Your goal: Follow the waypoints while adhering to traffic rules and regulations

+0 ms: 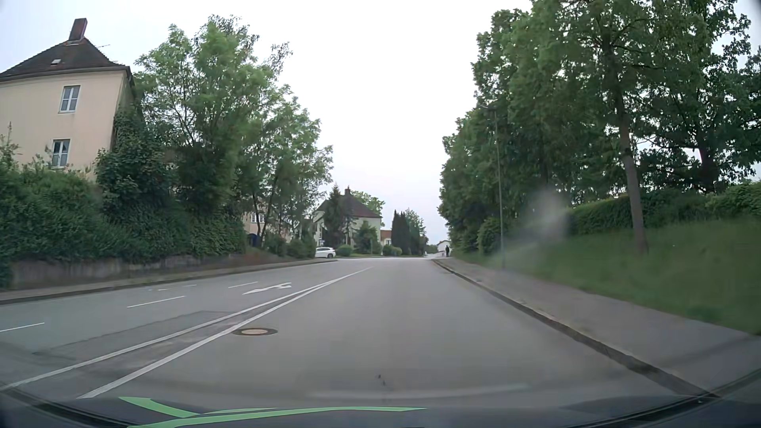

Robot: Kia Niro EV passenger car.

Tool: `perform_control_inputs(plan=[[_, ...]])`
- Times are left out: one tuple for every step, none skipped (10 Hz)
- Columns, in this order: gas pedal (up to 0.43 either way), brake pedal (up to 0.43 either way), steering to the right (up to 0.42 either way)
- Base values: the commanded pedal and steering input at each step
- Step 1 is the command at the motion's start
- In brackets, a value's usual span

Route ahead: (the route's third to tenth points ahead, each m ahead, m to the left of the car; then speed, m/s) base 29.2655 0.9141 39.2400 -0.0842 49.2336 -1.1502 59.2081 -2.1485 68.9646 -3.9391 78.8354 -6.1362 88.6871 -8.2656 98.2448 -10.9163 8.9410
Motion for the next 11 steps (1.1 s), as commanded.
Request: perform_control_inputs(plan=[[0.339,0.0,0.025],[0.35,0.0,0.024],[0.35,0.0,0.023],[0.35,0.0,0.02],[0.35,0.0,0.017],[0.35,0.0,0.013],[0.35,0.0,0.009],[0.35,0.0,0.008],[0.35,0.0,0.006],[0.35,0.0,0.006],[0.35,0.0,0.006]])
